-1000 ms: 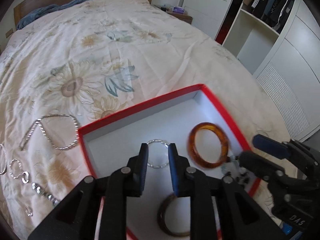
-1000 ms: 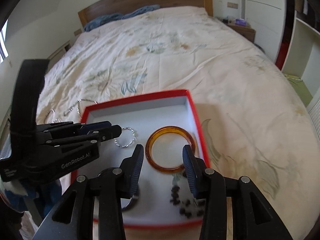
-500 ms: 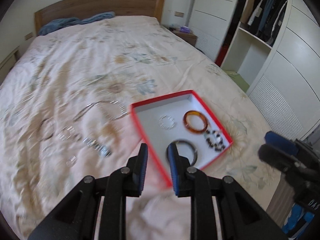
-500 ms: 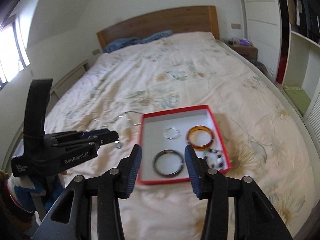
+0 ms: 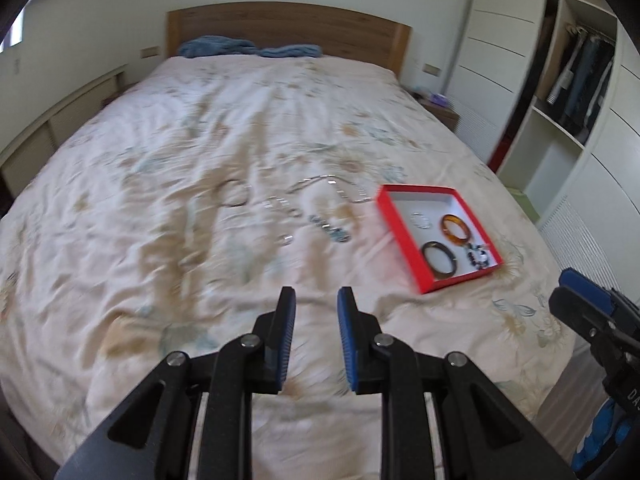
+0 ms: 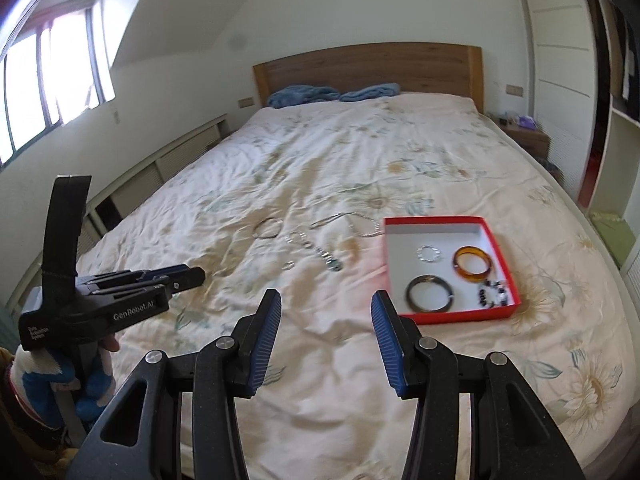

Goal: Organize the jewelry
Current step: 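Withdraw both tools from the box back toward the remaining jewelry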

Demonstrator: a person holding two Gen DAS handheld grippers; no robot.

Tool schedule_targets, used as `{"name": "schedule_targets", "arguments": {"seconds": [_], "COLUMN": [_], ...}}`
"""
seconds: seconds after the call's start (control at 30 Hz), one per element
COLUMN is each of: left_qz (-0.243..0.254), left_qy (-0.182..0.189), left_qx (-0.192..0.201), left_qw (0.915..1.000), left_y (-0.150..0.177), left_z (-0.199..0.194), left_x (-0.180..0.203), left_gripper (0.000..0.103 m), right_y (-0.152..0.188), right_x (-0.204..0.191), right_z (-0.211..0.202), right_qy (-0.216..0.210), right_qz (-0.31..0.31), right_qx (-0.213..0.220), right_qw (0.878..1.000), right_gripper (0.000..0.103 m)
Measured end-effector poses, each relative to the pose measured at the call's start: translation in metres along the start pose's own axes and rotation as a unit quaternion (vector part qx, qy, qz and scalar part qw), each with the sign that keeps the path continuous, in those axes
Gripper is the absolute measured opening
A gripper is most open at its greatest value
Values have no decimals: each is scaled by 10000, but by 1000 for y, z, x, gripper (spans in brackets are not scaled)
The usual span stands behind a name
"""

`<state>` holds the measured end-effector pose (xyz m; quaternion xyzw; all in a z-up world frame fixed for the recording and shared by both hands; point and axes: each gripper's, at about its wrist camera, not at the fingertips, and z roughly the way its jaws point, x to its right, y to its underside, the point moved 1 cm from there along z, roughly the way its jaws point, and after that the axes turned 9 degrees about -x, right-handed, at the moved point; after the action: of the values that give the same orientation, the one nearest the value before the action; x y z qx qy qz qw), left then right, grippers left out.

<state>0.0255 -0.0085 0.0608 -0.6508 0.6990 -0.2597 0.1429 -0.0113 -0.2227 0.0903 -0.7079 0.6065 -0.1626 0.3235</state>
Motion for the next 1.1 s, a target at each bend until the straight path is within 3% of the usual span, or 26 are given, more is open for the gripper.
{"name": "schedule_targets", "arguments": {"seconds": [0.37,0.67,1.1], "left_qz": [-246,-298,-365], "left_qy": [-164,-165,-137], "left_qx": [330,374,86], "left_qw": [9990,9987,9992], "left_y": [31,36,33], "left_z": [-37,-39,-10], "left_x": [-24,-25,-34], "left_gripper": [21,21,21], "right_y": [19,21,18], "right_x": [-66,-70,-60], "right_z": [-22,-26,2], "right_qy": [113,262,522], "right_qz": [-865,-906,-852], "right_qx": [140,169,-72], "right_qw": [9961,9954,9950], "right_gripper": [47,47,47]}}
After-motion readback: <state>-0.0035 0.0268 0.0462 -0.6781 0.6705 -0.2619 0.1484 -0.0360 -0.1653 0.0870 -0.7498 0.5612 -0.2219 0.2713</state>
